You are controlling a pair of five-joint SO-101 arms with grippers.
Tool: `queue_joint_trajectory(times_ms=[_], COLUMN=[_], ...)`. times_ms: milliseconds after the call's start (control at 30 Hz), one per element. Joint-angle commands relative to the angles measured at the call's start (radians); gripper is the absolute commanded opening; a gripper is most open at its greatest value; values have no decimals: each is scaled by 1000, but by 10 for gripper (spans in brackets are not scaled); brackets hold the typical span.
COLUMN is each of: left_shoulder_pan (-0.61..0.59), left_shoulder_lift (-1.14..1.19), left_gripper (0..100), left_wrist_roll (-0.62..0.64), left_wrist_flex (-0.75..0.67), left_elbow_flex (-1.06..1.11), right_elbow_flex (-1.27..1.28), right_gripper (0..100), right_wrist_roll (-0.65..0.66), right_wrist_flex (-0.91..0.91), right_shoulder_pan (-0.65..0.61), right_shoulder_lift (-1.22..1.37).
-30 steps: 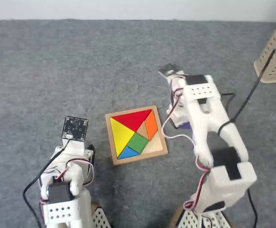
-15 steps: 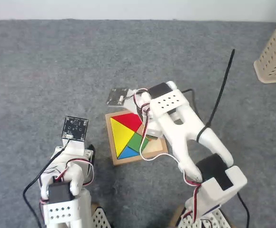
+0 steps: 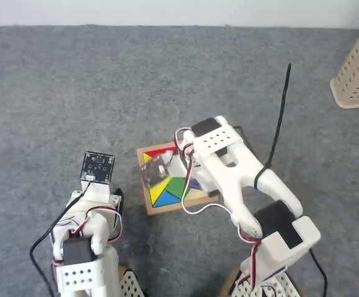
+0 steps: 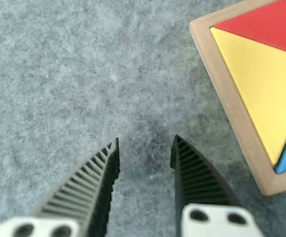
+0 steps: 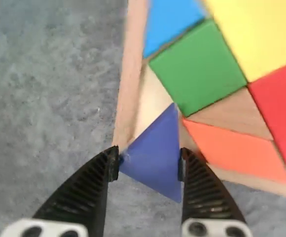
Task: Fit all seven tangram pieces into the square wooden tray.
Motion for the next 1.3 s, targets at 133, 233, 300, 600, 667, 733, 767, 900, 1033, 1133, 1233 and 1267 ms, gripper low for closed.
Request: queue_joint_trajectory(times_ms=[133, 233, 300, 600, 667, 733, 767, 900, 1033, 1133, 1233, 1267], left_shoulder_pan=[2, 2, 2, 2, 2, 2, 2, 2, 2, 2, 2, 2], left_shoulder_lift=[-18, -18, -18, -18, -18, -18, -18, -18, -18, -18, -18, -18], left_gripper=[167, 167, 167, 167, 167, 167, 167, 167, 167, 167, 167, 167], left_wrist_roll=[-3, -3, -3, -3, -3, -3, -3, -3, -3, -3, -3, -3], left_wrist_flex=[6, 6, 6, 6, 6, 6, 6, 6, 6, 6, 6, 6], left_elbow_flex=[-10, -10, -10, -10, -10, -10, -10, -10, -10, -10, -10, -10], right_elbow_flex=[-11, -8, -9, -8, -8, -14, -14, -11, -11, -14, -14, -14], right_gripper=[81, 80, 83, 99, 133, 165, 175, 180, 181, 194, 275, 295], right_wrist_roll=[112, 163, 161, 160, 141, 89, 80, 78, 75, 12, -21, -23], right_wrist_flex=[8, 8, 10, 41, 39, 28, 22, 22, 30, 31, 30, 30], right_shoulder_pan=[-28, -61, -87, -108, -111, -111, -111, -113, -110, -108, -108, -108], right_shoulder_lift=[-73, -73, -73, -71, -71, -71, -71, -71, -71, -71, -71, -71])
